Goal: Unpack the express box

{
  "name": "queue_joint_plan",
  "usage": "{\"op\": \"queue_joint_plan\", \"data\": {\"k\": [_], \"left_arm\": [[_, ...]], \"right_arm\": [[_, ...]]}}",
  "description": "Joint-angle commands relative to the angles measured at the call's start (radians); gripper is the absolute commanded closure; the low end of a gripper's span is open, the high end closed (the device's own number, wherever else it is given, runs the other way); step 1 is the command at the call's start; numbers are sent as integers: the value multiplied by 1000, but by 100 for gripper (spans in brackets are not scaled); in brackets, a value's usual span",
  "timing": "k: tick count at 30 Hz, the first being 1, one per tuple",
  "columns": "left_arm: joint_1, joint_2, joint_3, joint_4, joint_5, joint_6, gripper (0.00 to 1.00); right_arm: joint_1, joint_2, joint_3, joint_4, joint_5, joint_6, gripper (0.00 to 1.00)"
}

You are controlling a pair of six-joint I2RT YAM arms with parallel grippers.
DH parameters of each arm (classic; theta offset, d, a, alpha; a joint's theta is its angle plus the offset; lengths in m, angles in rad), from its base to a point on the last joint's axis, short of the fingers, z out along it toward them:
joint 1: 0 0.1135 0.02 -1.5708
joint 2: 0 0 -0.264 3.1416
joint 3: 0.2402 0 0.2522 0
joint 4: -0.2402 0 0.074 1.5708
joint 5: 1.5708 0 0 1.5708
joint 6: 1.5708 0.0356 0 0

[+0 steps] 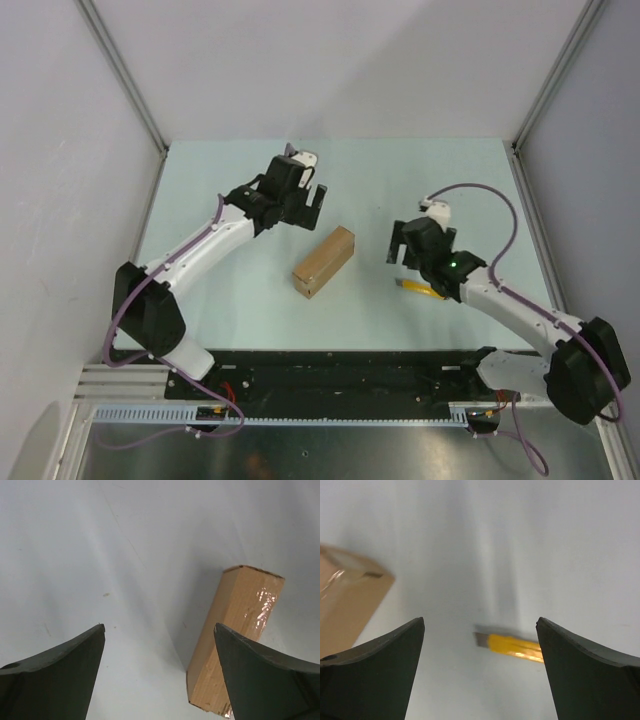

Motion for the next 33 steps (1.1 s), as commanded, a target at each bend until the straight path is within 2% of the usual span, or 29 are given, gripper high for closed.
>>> {"op": "queue_joint_plan", "data": {"k": [1, 6, 10, 12, 14, 18, 21, 27, 30, 33], "left_arm": [[4, -43, -29, 26, 138, 43, 7], [10, -40, -43, 34, 171, 33, 12], [29, -28, -47, 36, 220, -1, 23], [52, -12, -66, 42, 301, -23, 27], [84, 17, -82, 49, 359, -49, 35], [141, 66, -139, 62, 578, -89, 44], [176, 100, -177, 79, 645, -122, 50], [222, 135, -250, 132, 616, -133, 55], [233, 138, -260, 134, 558, -158, 55], [250, 137, -262, 134, 513, -182, 55]], "right_arm": [[79, 81, 39, 137, -76, 24, 3], [135, 184, 43, 230, -236, 28, 14], [148, 271, 63, 312, -325, 10, 20], [152, 328, 74, 347, -368, -1, 22], [160, 362, 94, 405, -398, -12, 22], [175, 429, 154, 447, -432, -33, 23], [183, 451, 188, 459, -444, -39, 23], [191, 465, 220, 490, -441, -50, 22], [194, 497, 263, 478, -437, -76, 21], [198, 543, 310, 439, -403, -107, 16]]}}
